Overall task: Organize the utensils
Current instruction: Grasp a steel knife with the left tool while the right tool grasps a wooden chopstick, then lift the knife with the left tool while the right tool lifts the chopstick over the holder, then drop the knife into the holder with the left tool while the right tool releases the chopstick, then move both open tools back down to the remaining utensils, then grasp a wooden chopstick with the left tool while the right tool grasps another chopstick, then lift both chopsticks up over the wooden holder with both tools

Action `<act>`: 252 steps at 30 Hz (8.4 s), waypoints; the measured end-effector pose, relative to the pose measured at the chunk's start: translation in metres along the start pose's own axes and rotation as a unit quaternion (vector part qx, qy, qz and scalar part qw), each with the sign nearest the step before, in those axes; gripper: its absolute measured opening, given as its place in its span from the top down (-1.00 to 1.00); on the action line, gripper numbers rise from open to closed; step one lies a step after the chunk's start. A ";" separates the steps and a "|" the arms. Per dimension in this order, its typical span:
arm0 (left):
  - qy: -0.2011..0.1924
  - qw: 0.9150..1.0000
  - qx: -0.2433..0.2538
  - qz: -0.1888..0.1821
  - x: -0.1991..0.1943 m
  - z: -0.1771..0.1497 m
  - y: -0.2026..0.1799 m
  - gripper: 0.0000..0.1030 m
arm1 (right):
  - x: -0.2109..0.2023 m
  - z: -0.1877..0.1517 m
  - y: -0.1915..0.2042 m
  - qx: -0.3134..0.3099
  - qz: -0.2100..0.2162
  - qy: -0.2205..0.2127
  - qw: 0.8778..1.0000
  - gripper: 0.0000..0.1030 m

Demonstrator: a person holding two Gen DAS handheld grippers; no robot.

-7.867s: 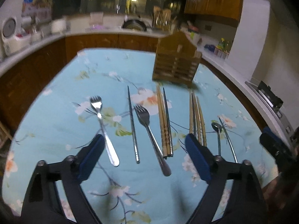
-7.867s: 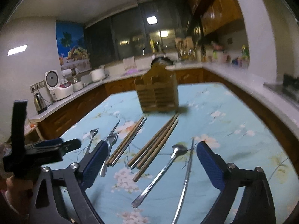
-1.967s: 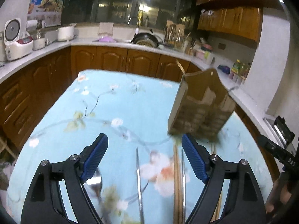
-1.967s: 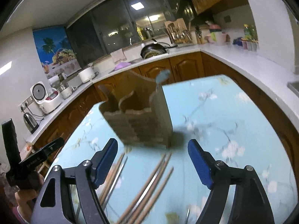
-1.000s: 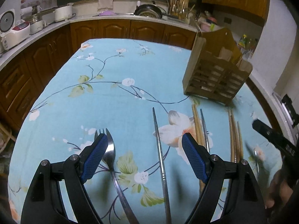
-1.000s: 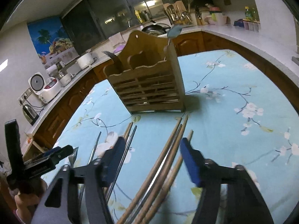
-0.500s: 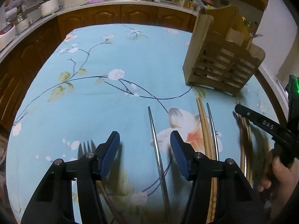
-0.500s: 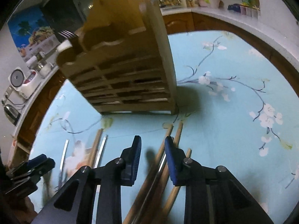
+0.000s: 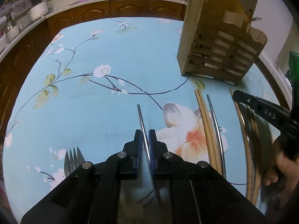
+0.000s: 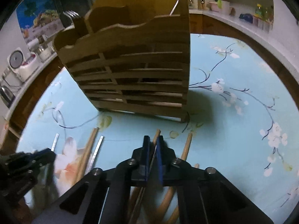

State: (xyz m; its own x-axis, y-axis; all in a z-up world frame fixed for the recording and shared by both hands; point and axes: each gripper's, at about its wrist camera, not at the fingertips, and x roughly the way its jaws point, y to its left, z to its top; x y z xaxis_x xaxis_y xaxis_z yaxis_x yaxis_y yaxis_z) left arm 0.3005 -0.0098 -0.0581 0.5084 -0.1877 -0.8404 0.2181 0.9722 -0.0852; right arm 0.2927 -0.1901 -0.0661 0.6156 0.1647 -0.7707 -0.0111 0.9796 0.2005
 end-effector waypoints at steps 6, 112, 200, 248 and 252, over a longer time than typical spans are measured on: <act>-0.002 1.000 -0.006 -0.014 -0.008 -0.011 0.000 0.91 | -0.017 -0.004 0.003 0.008 0.029 -0.005 1.000 1.00; -0.298 0.951 -0.030 -0.079 -0.124 0.155 -0.040 0.92 | -0.140 0.128 -0.039 0.057 0.029 -0.327 0.943 0.90; -0.011 0.999 0.024 0.021 -0.001 0.002 -0.054 -0.54 | -0.042 -0.041 -0.031 -0.011 -0.049 0.017 0.999 0.07; -0.063 0.994 0.008 -0.090 -0.051 0.020 -0.042 0.90 | -0.099 -0.011 -0.040 0.043 0.062 -0.053 0.996 0.91; -0.090 0.990 0.001 -0.106 -0.081 0.021 -0.036 0.90 | -0.120 -0.006 -0.037 0.044 0.069 -0.075 0.994 0.91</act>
State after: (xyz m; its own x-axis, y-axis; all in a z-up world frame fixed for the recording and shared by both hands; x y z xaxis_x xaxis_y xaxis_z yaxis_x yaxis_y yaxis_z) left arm 0.2693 -0.0324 0.0240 0.5914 -0.4103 -0.6942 0.3379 0.9078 -0.2486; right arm 0.2142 -0.2456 0.0153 0.7236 0.2719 -0.6344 -0.0397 0.9340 0.3550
